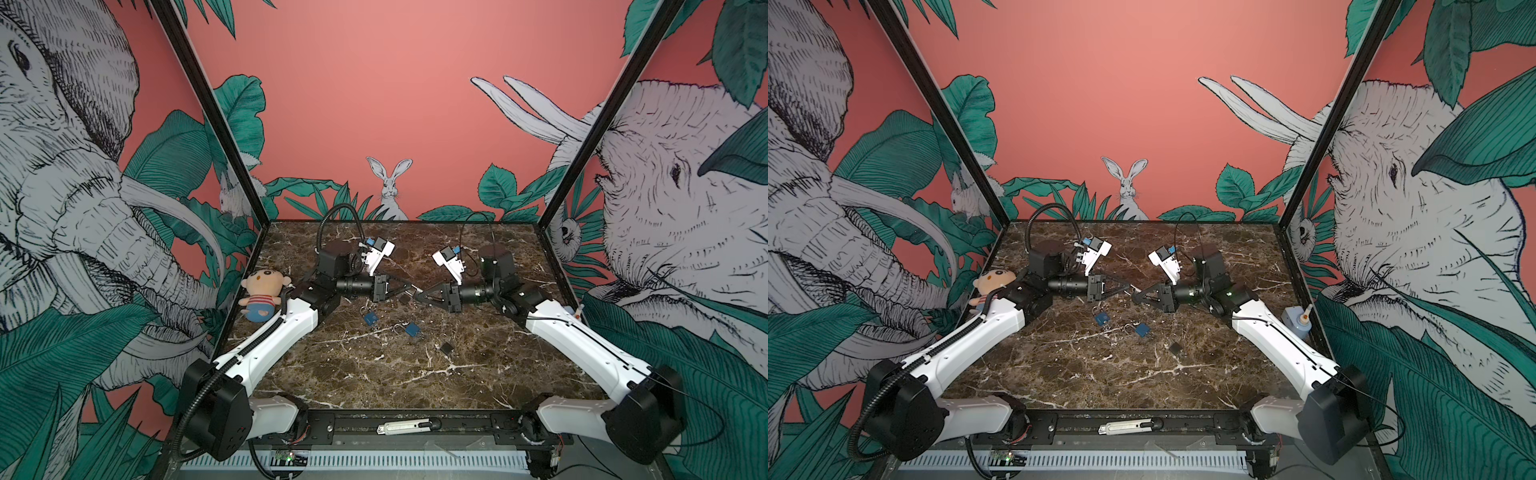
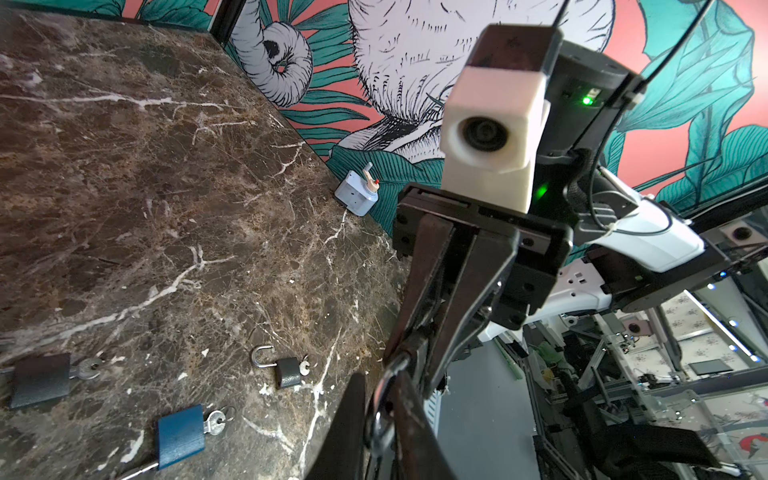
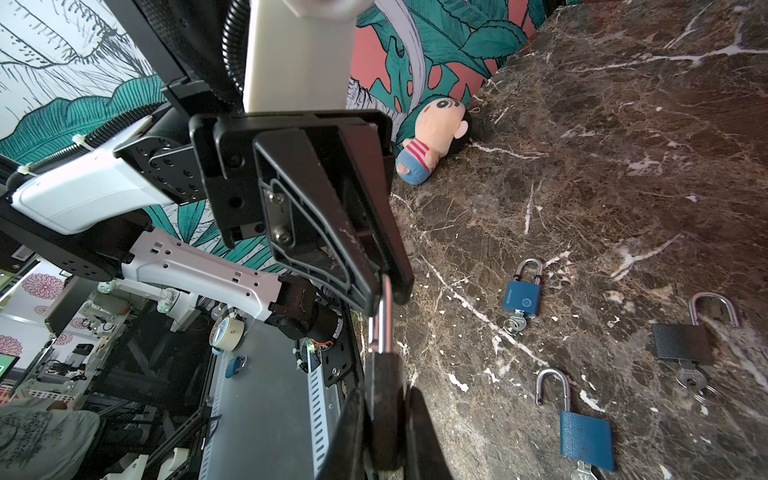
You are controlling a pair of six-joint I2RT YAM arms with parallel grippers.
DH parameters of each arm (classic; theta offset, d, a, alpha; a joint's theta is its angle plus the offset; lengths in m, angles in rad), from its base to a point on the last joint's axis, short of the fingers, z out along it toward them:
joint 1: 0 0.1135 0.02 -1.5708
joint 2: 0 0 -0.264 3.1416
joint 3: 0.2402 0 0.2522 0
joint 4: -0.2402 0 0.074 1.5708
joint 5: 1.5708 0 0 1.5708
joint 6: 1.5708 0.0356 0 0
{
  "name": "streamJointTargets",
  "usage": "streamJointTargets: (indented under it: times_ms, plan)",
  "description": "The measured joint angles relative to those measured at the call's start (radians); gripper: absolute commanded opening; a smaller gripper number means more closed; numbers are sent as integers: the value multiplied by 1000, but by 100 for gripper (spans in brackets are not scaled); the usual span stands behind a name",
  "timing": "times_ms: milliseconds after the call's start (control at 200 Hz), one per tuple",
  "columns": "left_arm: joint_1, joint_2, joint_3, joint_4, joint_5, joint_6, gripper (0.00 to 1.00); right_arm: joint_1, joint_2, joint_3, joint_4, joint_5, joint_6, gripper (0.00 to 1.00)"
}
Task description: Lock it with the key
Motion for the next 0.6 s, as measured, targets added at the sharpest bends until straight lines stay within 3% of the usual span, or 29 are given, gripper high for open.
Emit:
streamJointTargets:
  times_ms: [60, 600]
  plan:
    - [1, 0, 0, 2, 6, 0, 0, 0, 3, 0, 2, -7, 6, 0]
    - [11, 11, -1, 37, 32, 12, 0, -12, 7, -27, 95, -79, 155, 0]
